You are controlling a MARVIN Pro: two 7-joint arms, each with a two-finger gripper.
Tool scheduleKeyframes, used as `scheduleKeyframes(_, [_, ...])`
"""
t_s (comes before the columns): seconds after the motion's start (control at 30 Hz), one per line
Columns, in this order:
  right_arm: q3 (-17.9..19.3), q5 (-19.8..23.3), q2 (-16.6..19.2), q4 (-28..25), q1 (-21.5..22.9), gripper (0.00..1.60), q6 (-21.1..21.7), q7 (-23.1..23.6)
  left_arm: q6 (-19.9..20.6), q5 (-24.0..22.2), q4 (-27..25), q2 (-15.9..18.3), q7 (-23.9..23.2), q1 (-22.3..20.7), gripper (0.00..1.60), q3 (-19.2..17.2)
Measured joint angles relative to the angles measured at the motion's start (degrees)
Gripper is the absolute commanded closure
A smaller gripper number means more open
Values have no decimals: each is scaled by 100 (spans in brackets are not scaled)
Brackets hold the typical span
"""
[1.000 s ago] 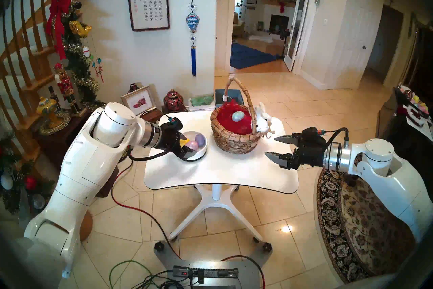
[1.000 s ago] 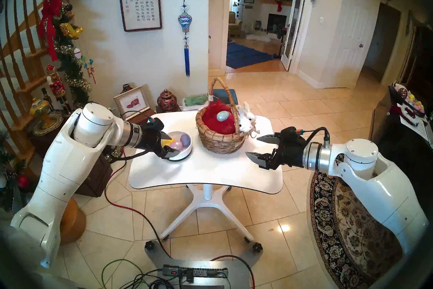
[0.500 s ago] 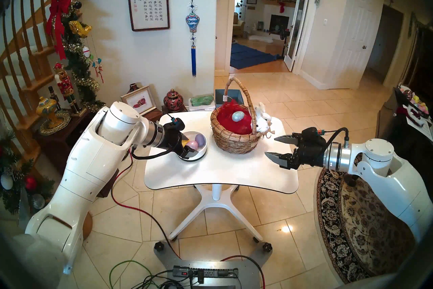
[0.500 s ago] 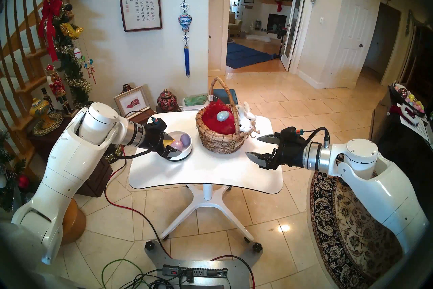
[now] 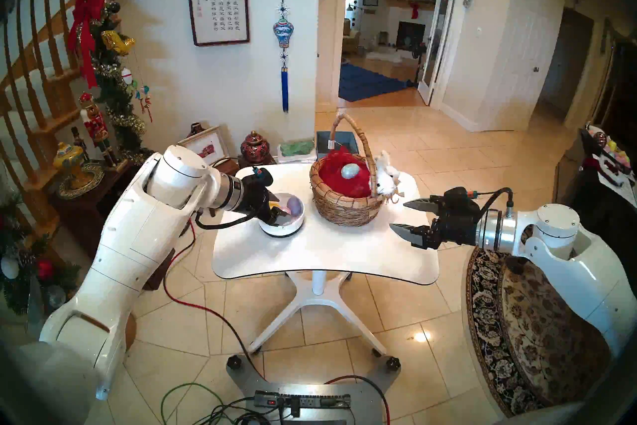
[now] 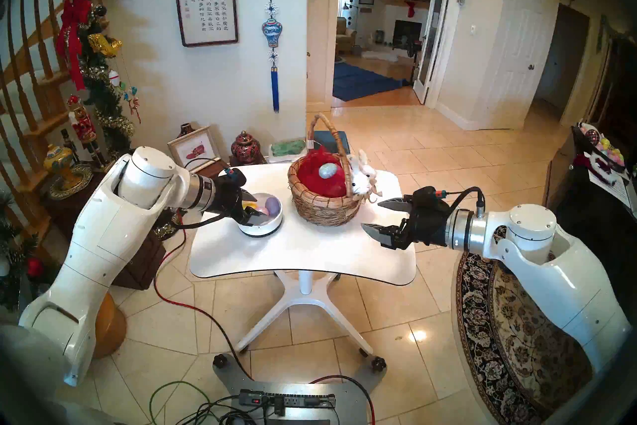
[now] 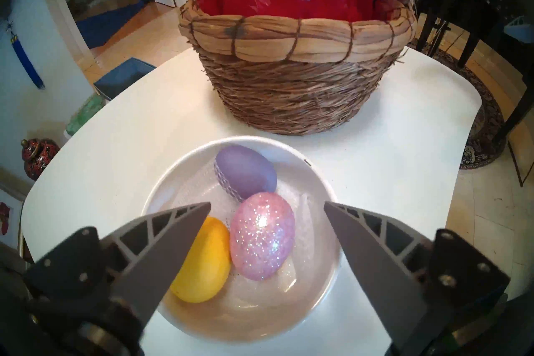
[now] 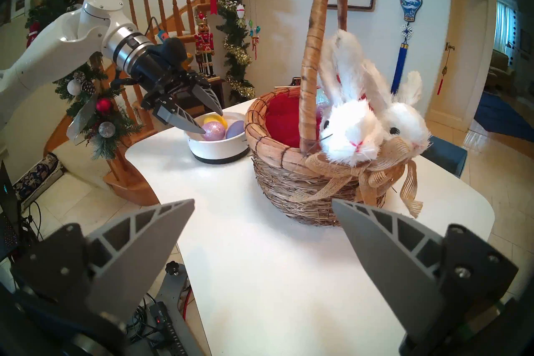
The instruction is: Put easter egg into basket
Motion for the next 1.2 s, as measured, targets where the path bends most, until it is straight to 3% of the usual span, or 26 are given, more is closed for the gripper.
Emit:
scheduleKeyframes(0.43, [0,0,0,0,0,0,0,0,-31,-2,13,-28,-36,-1,30,4])
scheduleKeyframes(0.87, [0,0,0,0,0,0,0,0,-85,6,152,-64,-30,-1,20,5])
scheduleKeyframes(1.2, [0,0,0,0,0,0,0,-1,-207,163,289,-68,53,-11,24,106])
